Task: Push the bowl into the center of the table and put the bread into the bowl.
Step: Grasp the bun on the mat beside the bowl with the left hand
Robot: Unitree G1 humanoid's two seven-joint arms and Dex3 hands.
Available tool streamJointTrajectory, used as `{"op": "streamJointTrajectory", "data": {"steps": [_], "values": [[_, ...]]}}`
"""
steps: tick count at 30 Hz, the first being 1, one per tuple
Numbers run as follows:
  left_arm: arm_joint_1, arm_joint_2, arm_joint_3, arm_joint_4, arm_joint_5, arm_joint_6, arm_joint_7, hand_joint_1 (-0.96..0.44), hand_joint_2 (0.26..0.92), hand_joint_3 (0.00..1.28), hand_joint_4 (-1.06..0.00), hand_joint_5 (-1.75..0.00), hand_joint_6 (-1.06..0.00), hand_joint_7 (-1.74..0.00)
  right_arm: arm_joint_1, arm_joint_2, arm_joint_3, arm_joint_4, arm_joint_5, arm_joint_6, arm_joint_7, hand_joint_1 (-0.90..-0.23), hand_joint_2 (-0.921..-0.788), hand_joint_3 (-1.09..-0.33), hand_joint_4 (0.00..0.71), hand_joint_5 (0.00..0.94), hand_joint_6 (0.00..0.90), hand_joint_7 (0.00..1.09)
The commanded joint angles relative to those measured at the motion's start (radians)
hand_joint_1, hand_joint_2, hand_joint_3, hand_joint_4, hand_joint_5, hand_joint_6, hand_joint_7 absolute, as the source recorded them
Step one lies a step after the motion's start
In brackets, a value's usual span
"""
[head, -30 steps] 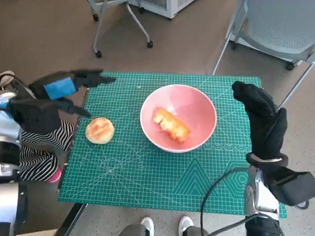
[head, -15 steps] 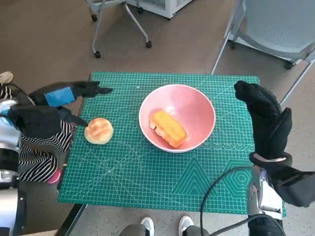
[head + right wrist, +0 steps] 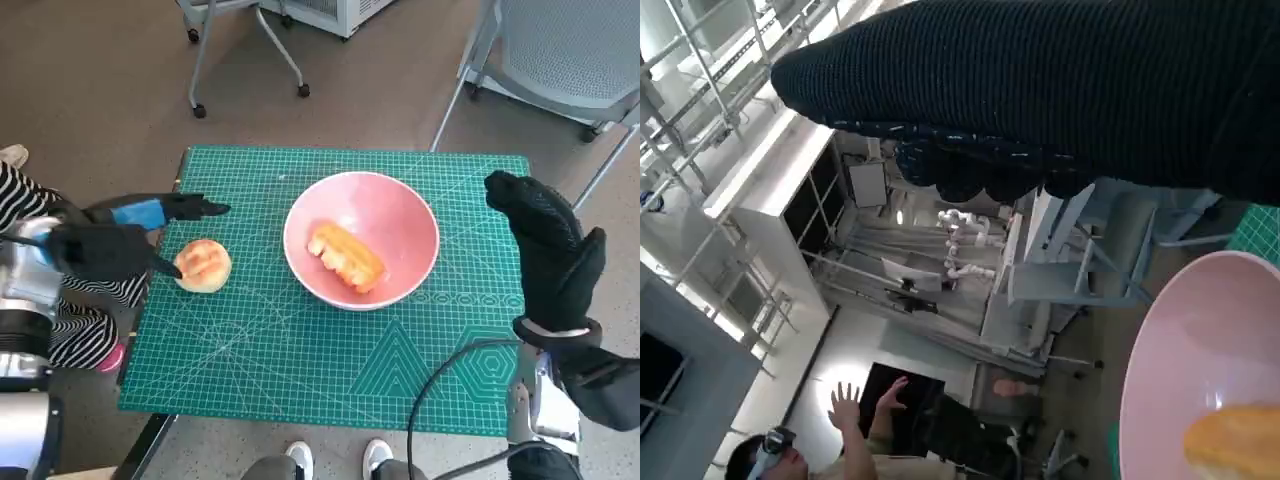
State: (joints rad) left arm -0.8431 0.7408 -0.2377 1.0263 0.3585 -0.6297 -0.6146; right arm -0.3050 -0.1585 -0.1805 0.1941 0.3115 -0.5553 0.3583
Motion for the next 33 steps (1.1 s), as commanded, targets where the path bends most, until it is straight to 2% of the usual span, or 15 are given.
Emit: {"op": "streamJointTrajectory", "data": {"steps": [1, 15, 21, 27, 33], "values": [[0.014, -0.017, -0.030, 0.024, 0.044, -0.016, 0.056, -0.05, 0.757, 0.00, -0.07, 0.00, -0.25, 0.00, 0.023, -0.014, -0.006, -0.001, 0.002, 0.020, 0.008, -0.678, -0.921, -0.708, 0.211, 0.000, 0.108, 0.55], [-0.011, -0.050, -0.120, 0.074, 0.151, 0.005, 0.116, 0.04, 0.762, 0.00, -0.09, 0.00, -0.26, 0.00, 0.028, -0.015, -0.008, -0.014, 0.000, 0.030, 0.009, -0.678, -0.921, -0.706, 0.214, 0.002, 0.116, 0.54], [-0.021, -0.081, -0.144, 0.111, 0.179, 0.047, 0.146, 0.09, 0.770, 0.00, -0.11, -0.01, -0.26, 0.00, 0.035, -0.014, -0.005, -0.018, -0.002, 0.029, 0.010, -0.682, -0.921, -0.704, 0.214, 0.001, 0.117, 0.54], [-0.028, -0.106, -0.169, 0.139, 0.201, 0.113, 0.153, 0.15, 0.817, 0.02, -0.24, -0.01, -0.39, -0.02, 0.040, -0.013, -0.003, -0.027, -0.007, 0.030, 0.008, -0.685, -0.921, -0.705, 0.213, 0.001, 0.117, 0.54], [-0.040, -0.114, -0.189, 0.154, 0.218, 0.181, 0.141, 0.16, 0.882, 0.02, -0.47, -0.02, -0.60, -0.04, 0.045, -0.015, -0.004, -0.036, -0.004, 0.038, 0.008, -0.686, -0.921, -0.705, 0.213, 0.000, 0.118, 0.53]]}}
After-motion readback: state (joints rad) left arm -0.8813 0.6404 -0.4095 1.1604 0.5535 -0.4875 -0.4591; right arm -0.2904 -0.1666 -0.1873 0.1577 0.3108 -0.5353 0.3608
